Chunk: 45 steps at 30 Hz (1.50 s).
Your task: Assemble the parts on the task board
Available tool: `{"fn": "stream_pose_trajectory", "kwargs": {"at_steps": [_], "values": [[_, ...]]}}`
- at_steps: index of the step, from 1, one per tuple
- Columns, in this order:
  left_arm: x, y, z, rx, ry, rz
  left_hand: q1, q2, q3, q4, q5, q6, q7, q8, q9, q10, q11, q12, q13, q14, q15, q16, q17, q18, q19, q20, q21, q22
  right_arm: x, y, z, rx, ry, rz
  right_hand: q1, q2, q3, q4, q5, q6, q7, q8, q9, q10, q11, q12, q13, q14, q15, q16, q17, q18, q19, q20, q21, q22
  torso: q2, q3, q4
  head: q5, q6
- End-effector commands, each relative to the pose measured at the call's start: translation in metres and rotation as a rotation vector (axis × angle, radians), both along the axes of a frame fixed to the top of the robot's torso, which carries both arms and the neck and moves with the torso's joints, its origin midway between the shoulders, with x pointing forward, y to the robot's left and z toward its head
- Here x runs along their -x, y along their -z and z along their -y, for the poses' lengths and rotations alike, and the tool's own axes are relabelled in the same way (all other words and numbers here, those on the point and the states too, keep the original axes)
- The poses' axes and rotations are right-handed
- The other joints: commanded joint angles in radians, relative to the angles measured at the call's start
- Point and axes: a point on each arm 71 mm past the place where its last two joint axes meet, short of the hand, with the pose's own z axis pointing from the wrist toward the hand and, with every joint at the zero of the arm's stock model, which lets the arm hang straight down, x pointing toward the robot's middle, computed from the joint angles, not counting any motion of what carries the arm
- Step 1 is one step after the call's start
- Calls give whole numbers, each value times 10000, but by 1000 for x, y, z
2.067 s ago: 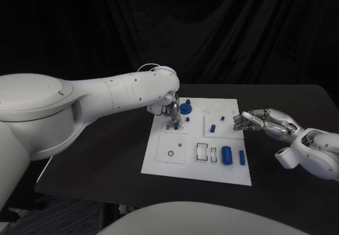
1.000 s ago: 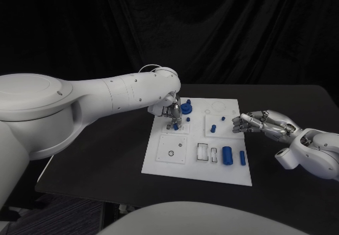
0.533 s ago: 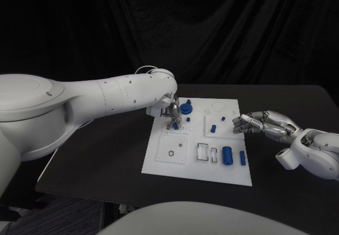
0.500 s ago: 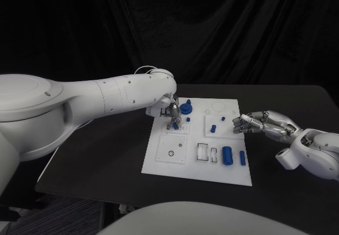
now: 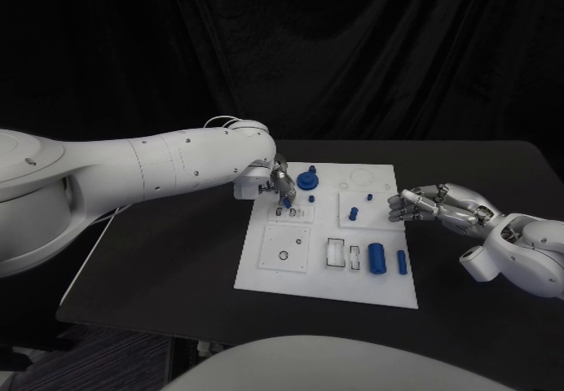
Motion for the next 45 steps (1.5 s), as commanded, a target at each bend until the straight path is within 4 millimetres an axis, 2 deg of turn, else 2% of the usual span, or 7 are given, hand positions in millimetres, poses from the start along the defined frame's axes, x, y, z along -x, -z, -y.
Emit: {"fn": "stream_pose_trajectory", "kwargs": {"at_steps": [1, 12, 15, 23, 31, 41, 45], "values": [[0, -3, 0, 706, -586, 779, -106, 20, 315, -216, 9, -55, -74, 56, 23, 1055, -57, 36, 2632, 1038, -84, 27, 2635, 111, -15, -37, -93, 1240, 0, 0, 1, 65, 111, 38, 83, -5, 51, 7, 54, -51, 829, 22, -8, -67, 20, -16, -11, -72, 20, 56, -14, 121, -32, -22, -12, -11, 6, 2, 6, 3, -2], [11, -8, -4, 1589, -976, 1749, -166, 56, 338, -152, 15, -77, -78, 80, 58, 1055, -56, 36, 2632, 1038, -83, 27, 2635, 124, -41, -37, -155, 1209, 2, -1, -1, 49, 161, 103, 83, -5, 51, 7, 54, -51, 829, 22, -8, -67, 20, -16, -11, -72, 20, 56, -14, 121, -32, -22, -12, -11, 17, 0, -14, -7, -2], [16, -5, -6, 1882, -1121, 2003, -167, 55, 339, -150, 19, -77, -78, 84, 63, 1055, -57, 36, 2632, 1038, -83, 27, 2635, 134, -63, -38, -191, 1188, 2, -1, 0, 66, 214, 122, 93, -17, 51, 6, 58, -62, 819, 21, -10, -72, 30, -14, -12, -79, 25, 62, -14, 118, -37, -22, -15, -16, 10, 2, 5, -31, -2], [32, 9, -5, 2559, -1281, 2838, -184, 63, 359, -83, 103, -94, -83, 164, 153, 1055, -61, 36, 2632, 1038, -86, 27, 2635, 150, -96, -40, -270, 1153, 3, -2, 2, 68, 301, 190, 93, -17, 51, 6, 58, -62, 819, 21, -10, -72, 30, -14, -12, -79, 25, 62, -14, 118, -37, -22, -15, -16, 18, 20, -45, 18, -2], [45, 16, -5, 2727, -1179, 3669, -259, 22, 306, 21, 129, -77, -91, 241, 223, 1055, -69, 36, 2632, 1038, -95, 27, 2635, 134, -50, -48, -221, 1190, 4, -3, 4, 70, 379, 233, 101, -26, 50, 5, 60, -65, 812, 24, -11, -73, 35, -10, -11, -84, 28, 69, -13, 115, -41, -22, -17, -21, -24, 30, 4, -81, -2], [52, 25, -12, 2653, -1381, 3687, -286, 19, 289, 80, 154, -60, -103, 275, 248, 1055, -80, 36, 2632, 1038, -105, 27, 2635, 135, -42, -55, -225, 1192, 4, -3, 4, 63, 387, 260, 104, -30, 50, 3, 62, -65, 811, 26, -11, -73, 34, -8, -11, -86, 29, 71, -12, 114, -50, -22, -18, -27, 10, -7, -13, -3, -2], [53, 28, -15, 2574, -1415, 3581, -286, 19, 289, 80, 154, -60, -103, 275, 248, 1055, -80, 36, 2632, 1038, -105, 27, 2635, 135, -42, -55, -225, 1192, 3, -3, 3, 59, 372, 253, 109, -30, 52, 4, 65, -65, 812, 30, -11, -74, 33, -6, -11, -88, 31, 76, -12, 111, -50, -21, -20, -28, 4, 3, -13, -1, -2]]}}
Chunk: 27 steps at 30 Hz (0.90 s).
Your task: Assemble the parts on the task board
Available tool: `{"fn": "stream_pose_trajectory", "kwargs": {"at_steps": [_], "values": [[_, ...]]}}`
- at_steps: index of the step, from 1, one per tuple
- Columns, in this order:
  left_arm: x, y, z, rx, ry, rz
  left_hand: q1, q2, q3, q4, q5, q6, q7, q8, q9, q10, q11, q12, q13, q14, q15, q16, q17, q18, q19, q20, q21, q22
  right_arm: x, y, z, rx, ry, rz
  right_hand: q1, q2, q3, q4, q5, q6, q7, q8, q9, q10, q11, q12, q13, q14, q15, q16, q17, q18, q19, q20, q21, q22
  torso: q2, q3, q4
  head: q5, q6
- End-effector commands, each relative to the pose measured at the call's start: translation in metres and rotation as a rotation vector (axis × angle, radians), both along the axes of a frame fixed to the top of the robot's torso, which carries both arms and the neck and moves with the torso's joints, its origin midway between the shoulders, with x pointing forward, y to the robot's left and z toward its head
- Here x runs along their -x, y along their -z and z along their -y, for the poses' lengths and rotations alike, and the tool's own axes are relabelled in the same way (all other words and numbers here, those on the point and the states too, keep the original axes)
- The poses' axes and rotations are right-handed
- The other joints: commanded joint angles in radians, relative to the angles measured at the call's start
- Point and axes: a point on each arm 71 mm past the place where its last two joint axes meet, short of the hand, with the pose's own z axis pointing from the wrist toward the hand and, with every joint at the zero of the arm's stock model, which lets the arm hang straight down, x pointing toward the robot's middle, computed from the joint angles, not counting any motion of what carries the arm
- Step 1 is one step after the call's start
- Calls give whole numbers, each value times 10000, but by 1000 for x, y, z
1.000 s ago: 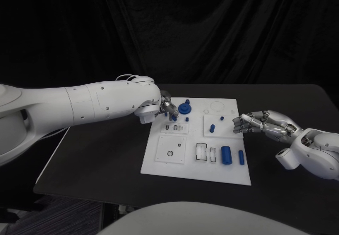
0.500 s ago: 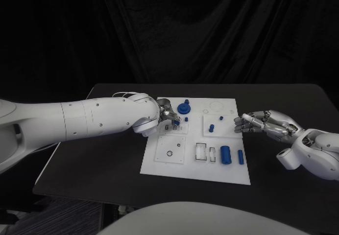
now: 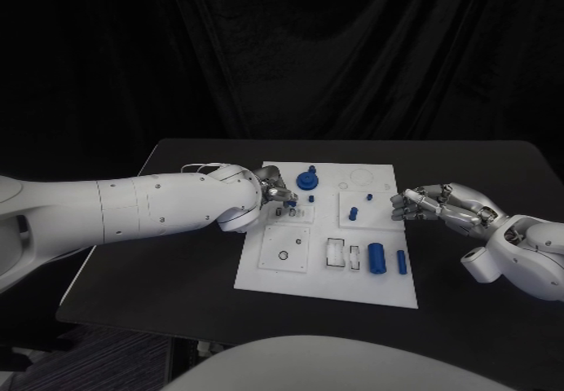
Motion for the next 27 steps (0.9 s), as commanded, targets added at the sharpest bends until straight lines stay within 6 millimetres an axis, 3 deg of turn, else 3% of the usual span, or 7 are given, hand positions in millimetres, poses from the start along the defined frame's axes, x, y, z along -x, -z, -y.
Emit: {"fn": "stream_pose_trajectory", "kwargs": {"at_steps": [1, 7, 27], "values": [[0, 0, 0, 4, 76, 264, -24, 60, -5, 85, 34, -18, -85, 67, 19, 1055, -84, 35, 2632, 1075, -73, 27, 2635, 138, -10, -21, 7, 1185, 0, 0, 0, 29, 81, 69, 71, 10, 53, 4, 65, -65, 812, 30, -9, -37, -4, -5, -15, -53, -4, 41, -14, 111, -50, -21, -20, -9, 1, 0, -5, -8, -2], [2, 4, -1, -90, 77, 77, -54, 56, -24, 137, 13, -24, -86, 76, 26, 1055, -87, 35, 2632, 1075, -78, 27, 2635, 140, -11, -25, -6, 1181, 0, 0, 1, 41, 89, 52, 71, 10, 53, 4, 65, -65, 812, 30, -9, -37, -4, -5, -15, -53, -4, 41, -14, 111, -50, -21, -20, -9, 7, -6, 15, -16, -2], [4, 13, -2, -279, 156, -333, -86, 46, -51, 203, -34, -31, -93, 90, 38, 1055, -90, 35, 2632, 1075, -81, 27, 2635, 147, -22, -30, -41, 1166, 0, 1, 2, 65, 71, -12, 81, 9, 57, 5, 70, -63, 817, 38, -9, -37, -8, 2, -14, -52, -4, 56, -11, 109, -48, -23, -20, -13, 10, -4, -4, 8, -2]]}}
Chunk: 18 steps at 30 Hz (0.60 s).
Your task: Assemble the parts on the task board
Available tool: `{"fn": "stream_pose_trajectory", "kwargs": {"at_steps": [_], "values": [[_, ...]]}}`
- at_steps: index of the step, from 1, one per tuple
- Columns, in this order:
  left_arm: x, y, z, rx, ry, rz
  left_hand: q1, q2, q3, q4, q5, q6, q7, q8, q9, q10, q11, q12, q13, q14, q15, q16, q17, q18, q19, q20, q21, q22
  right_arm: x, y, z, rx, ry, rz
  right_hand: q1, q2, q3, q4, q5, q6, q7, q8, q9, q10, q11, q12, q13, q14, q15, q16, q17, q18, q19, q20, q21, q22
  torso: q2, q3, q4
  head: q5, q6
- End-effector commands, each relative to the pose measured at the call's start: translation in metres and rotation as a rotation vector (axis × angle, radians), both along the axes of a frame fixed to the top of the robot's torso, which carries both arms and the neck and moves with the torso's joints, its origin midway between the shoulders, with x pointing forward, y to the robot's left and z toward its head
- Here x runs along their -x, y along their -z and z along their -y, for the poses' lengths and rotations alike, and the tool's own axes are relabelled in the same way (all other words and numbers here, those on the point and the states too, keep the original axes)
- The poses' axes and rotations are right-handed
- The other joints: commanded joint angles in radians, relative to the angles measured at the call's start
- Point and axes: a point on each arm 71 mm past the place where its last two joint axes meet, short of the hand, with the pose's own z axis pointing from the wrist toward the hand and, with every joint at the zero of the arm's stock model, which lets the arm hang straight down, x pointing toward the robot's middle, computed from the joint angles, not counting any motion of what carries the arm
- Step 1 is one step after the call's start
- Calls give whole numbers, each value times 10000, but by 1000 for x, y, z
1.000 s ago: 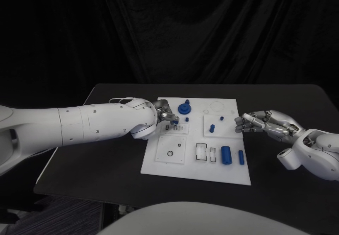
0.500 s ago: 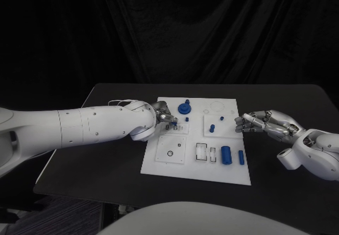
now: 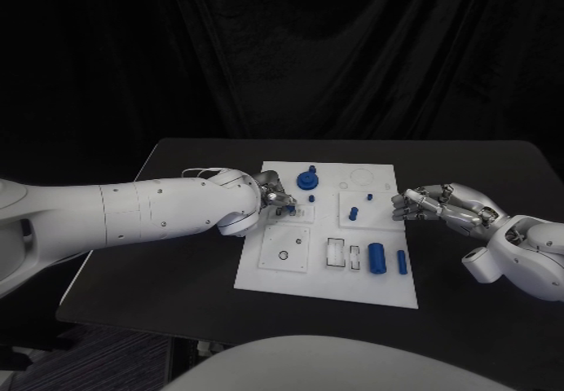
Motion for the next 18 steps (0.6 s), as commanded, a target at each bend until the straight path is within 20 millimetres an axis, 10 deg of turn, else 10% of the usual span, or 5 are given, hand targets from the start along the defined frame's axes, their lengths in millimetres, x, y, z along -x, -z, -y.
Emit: {"fn": "stream_pose_trajectory", "kwargs": {"at_steps": [1, 18], "values": [[1, 2, 0, -128, 151, -168, -33, 98, -21, 64, -32, -4, -48, 52, 17, 1055, -90, 36, 2632, 1038, -46, 27, 2629, 147, -22, -31, -41, 1159, 0, 0, 1, 52, 45, -17, 82, 9, 57, 4, 26, -63, 817, 38, -9, -38, -7, 2, -15, -52, -4, 57, -11, 109, -49, -23, -20, -14, -1, 4, 6, -12, -2], [3, 8, 0, -143, 311, -356, -19, 95, -18, 72, -45, -29, -51, 50, 22, 1055, -92, 36, 2632, 1038, -45, 27, 2629, 171, -75, -32, -139, 1106, 0, 1, 1, 68, -21, -110, 88, 5, 59, 4, 28, -59, 822, 45, -7, -36, -12, 7, -15, -49, -5, 67, -9, 109, -47, -23, -18, -17, -1, -1, 11, 14, -2]]}}
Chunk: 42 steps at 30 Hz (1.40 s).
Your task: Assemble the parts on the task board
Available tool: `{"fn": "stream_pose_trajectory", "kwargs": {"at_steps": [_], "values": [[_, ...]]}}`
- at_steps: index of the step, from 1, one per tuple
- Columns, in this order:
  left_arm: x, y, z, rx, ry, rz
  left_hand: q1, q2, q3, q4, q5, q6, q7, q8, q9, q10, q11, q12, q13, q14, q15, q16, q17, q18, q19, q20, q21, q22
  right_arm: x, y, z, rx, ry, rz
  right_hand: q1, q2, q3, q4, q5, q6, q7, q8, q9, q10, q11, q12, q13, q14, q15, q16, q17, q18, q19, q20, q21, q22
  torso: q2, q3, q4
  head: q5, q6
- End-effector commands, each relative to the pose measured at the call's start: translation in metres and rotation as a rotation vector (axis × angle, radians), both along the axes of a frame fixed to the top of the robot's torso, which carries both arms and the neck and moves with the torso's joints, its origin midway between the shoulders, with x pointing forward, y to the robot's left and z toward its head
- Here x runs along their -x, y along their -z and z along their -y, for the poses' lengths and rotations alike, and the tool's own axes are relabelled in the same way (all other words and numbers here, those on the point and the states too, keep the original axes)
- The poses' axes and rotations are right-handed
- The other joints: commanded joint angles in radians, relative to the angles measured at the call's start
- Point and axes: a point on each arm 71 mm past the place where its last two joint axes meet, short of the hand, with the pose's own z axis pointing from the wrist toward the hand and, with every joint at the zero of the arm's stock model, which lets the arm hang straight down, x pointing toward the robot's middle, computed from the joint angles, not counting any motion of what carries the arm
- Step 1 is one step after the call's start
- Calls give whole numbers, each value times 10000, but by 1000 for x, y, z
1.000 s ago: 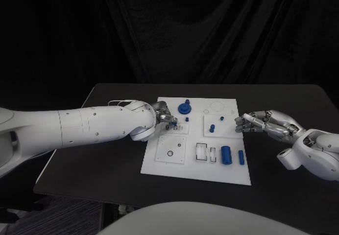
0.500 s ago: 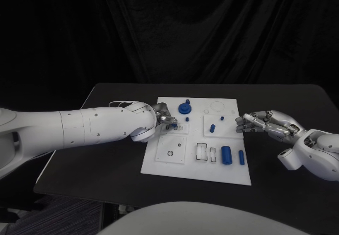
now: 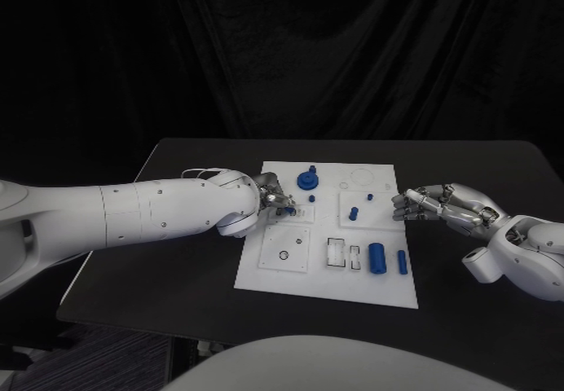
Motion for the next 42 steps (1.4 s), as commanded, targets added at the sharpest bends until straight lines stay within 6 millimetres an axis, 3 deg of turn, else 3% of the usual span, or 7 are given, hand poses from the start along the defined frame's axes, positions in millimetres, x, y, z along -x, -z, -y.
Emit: {"fn": "stream_pose_trajectory", "kwargs": {"at_steps": [1, 37, 42], "values": [[3, 5, 2, -36, 264, -165, 18, 132, 12, 42, -41, -29, -54, 50, 12, 1055, -93, 36, 2632, 1038, -46, 27, 2631, 172, -39, 5, -54, 1108, 1, 1, 0, 58, -28, -106, 88, 5, 58, 4, 29, -59, 822, 45, -7, -36, -12, 7, -15, -49, -5, 67, -10, 109, -47, -23, -18, -9, 0, -5, 7, 6, -2], [8, 11, 4, 126, 501, -224, 128, 140, 63, 22, -28, -105, -51, 61, 41, 1055, -92, 36, 2632, 1038, -45, 27, 2631, 200, -109, 4, -189, 1044, 1, 3, 2, 150, -42, -264, 91, 9, 62, 14, 26, -59, 836, 58, -6, -46, -16, 12, -16, -59, -7, 85, -9, 108, -49, -24, -17, -18, 1, 2, 0, 42, -2], [8, 12, 3, 59, 481, -306, 132, 111, 10, 74, -195, -155, -28, 72, 61, 1055, -74, 36, 2632, 1038, -36, 27, 2631, 210, -137, 8, -251, 1021, 1, 3, 2, 159, -49, -287, 91, 9, 62, 14, 26, -59, 836, 58, -6, -46, -16, 12, -16, -59, -7, 85, -9, 108, -49, -24, -17, -18, -3, 3, 2, 64, -2]]}}
